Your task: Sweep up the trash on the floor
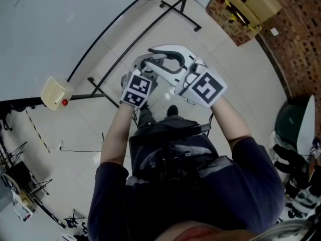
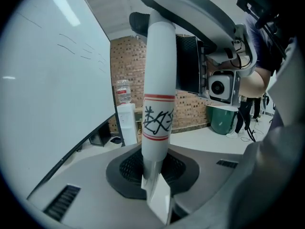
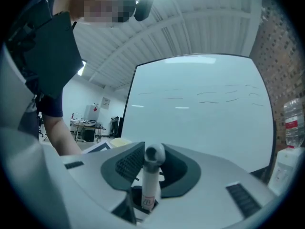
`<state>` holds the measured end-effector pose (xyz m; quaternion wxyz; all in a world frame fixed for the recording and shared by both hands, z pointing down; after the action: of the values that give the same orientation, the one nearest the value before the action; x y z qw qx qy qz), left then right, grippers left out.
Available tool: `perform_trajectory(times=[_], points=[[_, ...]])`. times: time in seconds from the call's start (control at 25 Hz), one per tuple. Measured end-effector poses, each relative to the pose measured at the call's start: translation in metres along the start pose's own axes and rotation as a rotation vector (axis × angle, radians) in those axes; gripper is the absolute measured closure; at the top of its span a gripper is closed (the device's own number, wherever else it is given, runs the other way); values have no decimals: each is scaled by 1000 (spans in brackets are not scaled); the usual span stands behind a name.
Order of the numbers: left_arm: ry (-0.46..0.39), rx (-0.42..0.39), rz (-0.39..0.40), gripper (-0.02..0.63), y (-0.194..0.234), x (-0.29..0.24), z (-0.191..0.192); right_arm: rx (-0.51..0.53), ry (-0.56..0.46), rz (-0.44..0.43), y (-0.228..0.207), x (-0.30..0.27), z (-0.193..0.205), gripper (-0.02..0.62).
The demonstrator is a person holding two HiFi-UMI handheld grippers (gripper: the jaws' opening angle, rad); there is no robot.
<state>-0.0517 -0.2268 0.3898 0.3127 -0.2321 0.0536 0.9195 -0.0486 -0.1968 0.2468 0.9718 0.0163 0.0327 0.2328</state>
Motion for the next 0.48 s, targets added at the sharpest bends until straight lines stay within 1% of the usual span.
perform_trajectory(times=[0.12,0.2,0.28,0.4,0.48], points=[[-21,17,15,560,28,4,13,55,40,-3,-1,-35,4,486],[-31,34,38,560,45,6,25,87,73,2,-1,-59,10,486],[-32,41,64,560,63,6,39,91,122,24,-2,-84,20,486],[-8,15,62,561,96,2,63,86,225,65,-8,-126,41,486],[7,35,79,561,111,0,76,93,269,85,-9,-148,51,486]])
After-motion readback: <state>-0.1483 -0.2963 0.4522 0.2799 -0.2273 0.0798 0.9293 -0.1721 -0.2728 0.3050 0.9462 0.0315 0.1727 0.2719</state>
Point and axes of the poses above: the fingertips, and each gripper's own axes: x backward along the fingers, y to its left, z out of its underside, the point moved 3 cm from there along x, backward along the fingers, and after that the axes turned 1 degree about -z, right-handed, at the moved point
